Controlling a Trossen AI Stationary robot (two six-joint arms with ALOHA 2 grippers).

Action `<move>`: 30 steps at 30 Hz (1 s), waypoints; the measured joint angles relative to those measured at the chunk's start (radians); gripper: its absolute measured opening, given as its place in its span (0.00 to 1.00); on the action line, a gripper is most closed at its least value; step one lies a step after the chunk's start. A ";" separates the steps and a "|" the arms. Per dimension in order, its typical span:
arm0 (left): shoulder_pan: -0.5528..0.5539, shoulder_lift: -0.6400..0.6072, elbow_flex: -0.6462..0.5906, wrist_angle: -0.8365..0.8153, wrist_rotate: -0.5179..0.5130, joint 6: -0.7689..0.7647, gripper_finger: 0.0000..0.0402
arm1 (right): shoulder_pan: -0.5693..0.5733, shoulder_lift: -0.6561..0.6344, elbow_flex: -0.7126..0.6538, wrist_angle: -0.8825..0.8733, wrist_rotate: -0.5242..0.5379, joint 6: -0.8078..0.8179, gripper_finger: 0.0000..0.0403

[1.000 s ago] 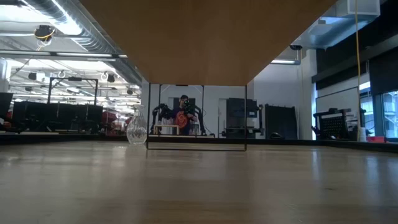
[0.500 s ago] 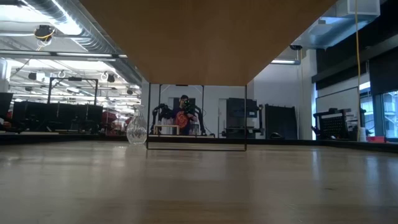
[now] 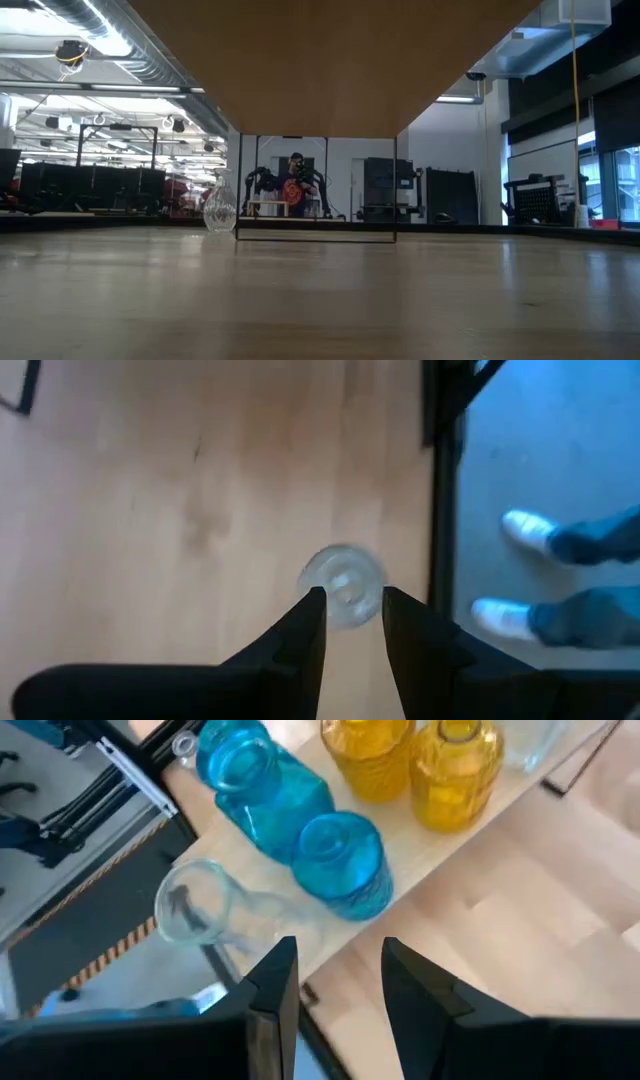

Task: Sort vases onto shelf
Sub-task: Put the transparent vase on the shelf aligned with the other transparent vase

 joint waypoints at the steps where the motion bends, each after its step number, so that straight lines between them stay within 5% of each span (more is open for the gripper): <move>1: -0.001 0.004 0.000 0.018 -0.010 0.000 0.23 | 0.012 0.000 -0.010 0.003 0.017 -0.003 0.27; 12: 0.037 0.097 0.000 0.038 0.146 -0.116 0.35 | 0.040 0.000 -0.099 0.002 0.086 0.000 0.27; 18: 0.078 0.097 0.000 0.145 0.159 -0.014 0.45 | 0.039 0.001 -0.102 0.002 0.094 0.000 0.27; 30: 0.178 0.200 0.006 0.087 0.263 0.080 0.44 | 0.040 0.001 -0.102 0.002 0.051 0.011 0.27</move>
